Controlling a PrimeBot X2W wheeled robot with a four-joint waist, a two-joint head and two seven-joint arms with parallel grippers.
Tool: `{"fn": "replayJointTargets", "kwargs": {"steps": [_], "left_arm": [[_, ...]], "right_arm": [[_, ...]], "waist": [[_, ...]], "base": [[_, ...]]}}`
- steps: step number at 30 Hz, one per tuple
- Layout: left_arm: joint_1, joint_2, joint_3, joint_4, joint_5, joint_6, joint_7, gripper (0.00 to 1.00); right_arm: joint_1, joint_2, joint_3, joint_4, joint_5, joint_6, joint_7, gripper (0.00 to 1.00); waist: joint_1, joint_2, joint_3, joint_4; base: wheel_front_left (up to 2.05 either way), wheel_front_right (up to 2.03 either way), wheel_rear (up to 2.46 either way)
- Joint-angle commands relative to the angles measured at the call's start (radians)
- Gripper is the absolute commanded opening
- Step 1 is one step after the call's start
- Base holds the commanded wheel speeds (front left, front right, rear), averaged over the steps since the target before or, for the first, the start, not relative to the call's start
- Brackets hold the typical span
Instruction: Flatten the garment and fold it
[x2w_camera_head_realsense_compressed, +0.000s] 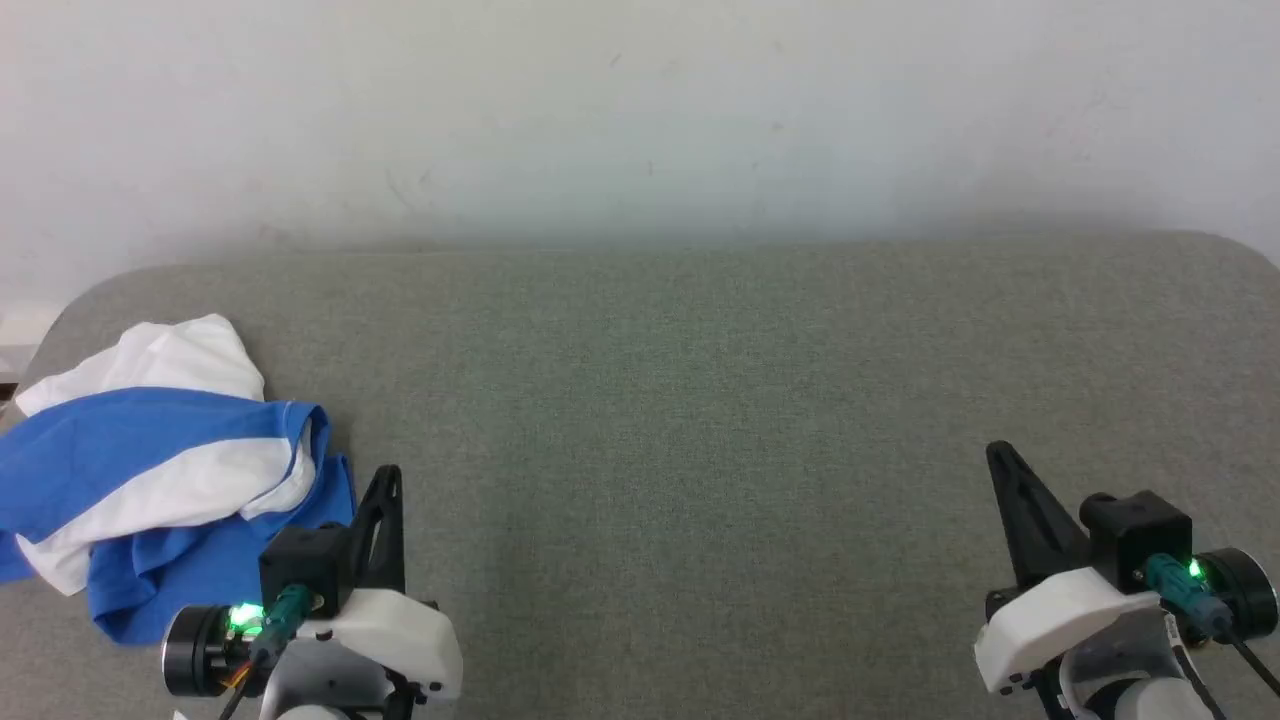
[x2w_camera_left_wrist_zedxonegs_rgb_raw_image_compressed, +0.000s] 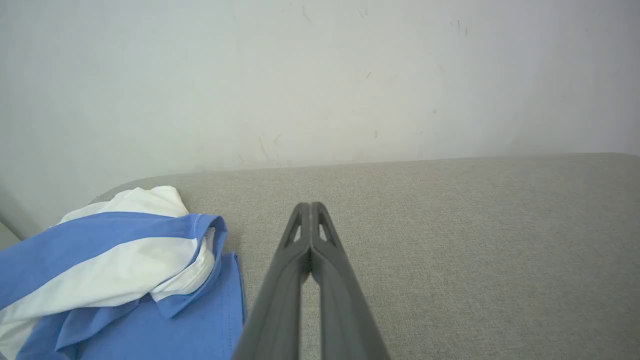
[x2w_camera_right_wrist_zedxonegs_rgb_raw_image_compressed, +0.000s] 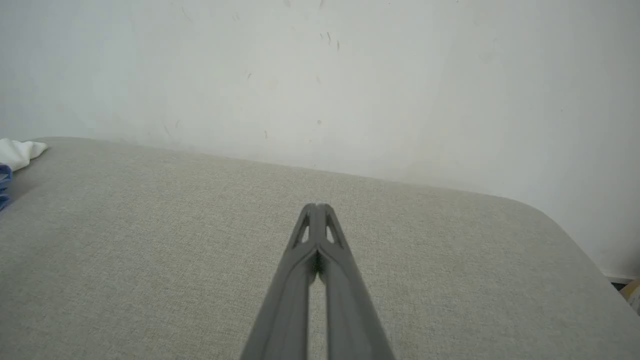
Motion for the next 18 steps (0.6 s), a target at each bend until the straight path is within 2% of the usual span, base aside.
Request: {"fn": "replayJointTargets", "kwargs": {"steps": [1, 18], "left_arm": [[-0.013, -0.001, 0.004, -0.005, 0.007, -0.002, 0.000, 0.00], [-0.013, -0.001, 0.004, -0.005, 0.007, -0.002, 0.000, 0.00]], "right_arm": [[-0.015, 0.004, 0.000, -0.006, -0.008, -0.002, 0.000, 0.00], [-0.015, 0.004, 0.000, -0.006, -0.008, -0.002, 0.000, 0.00]], "waist": [[0.0000, -0.0001, 0.000, 0.000], [0.0000, -0.0001, 0.000, 0.000]], "base": [[0.00, 0.00, 0.00], [0.00, 0.00, 0.00]]}}
